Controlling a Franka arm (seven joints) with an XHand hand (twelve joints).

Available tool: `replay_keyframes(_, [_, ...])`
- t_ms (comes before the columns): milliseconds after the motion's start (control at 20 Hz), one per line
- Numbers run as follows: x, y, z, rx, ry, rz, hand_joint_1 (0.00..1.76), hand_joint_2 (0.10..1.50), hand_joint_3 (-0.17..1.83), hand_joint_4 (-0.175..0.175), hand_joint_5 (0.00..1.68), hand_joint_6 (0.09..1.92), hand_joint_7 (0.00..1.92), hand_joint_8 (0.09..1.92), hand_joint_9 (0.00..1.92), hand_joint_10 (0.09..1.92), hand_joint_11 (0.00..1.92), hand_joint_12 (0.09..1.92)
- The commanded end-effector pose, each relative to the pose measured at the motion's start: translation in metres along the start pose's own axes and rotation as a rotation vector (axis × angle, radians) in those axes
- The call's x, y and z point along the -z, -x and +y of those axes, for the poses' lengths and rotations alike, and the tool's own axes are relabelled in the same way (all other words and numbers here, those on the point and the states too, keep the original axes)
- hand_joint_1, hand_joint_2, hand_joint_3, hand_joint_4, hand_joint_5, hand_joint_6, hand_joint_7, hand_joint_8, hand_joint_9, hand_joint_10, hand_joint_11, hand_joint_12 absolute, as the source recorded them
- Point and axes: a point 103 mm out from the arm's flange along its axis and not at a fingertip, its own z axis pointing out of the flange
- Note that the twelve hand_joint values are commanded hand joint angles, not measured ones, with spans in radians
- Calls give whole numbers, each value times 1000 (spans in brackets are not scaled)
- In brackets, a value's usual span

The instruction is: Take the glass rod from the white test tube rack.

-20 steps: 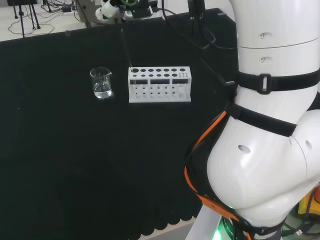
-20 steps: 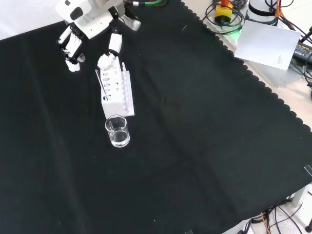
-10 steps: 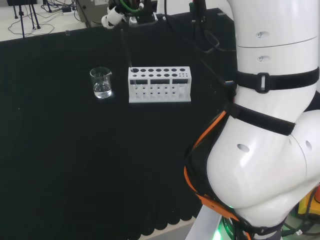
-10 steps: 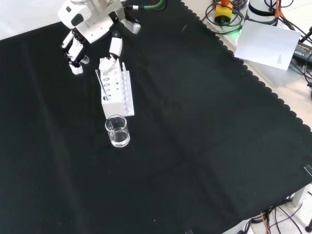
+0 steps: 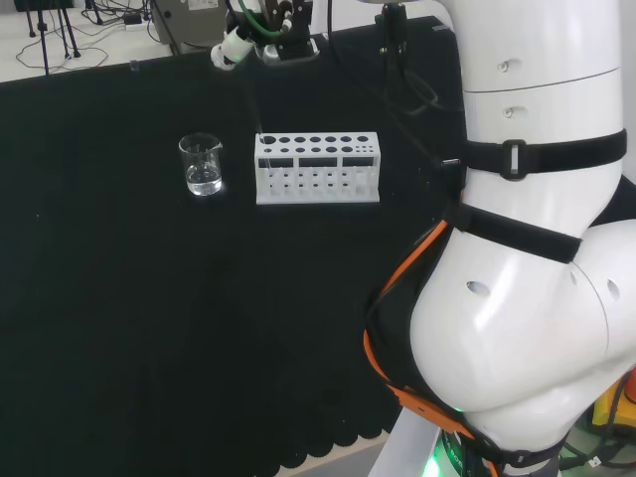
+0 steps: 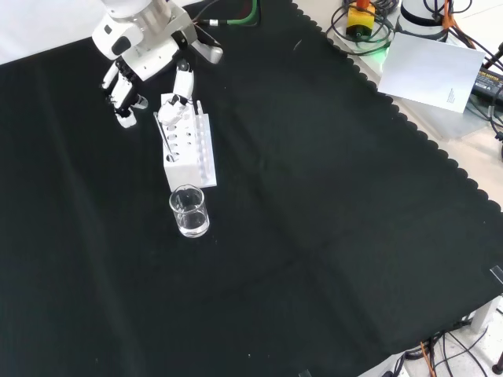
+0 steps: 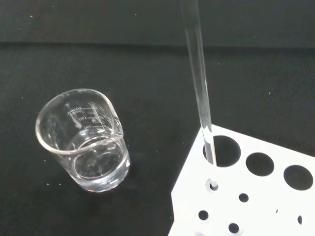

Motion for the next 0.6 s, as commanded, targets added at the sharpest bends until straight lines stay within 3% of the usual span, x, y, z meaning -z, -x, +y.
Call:
replay_keyframes(50, [-7,6,1,-15,-10,0,610,934,532,-175,338,871,700,1053,924,1174,389,1380])
replay_keyframes(600, [-17,5,2,-14,4,-27,705,934,538,-175,470,924,902,1128,1160,1269,546,1346])
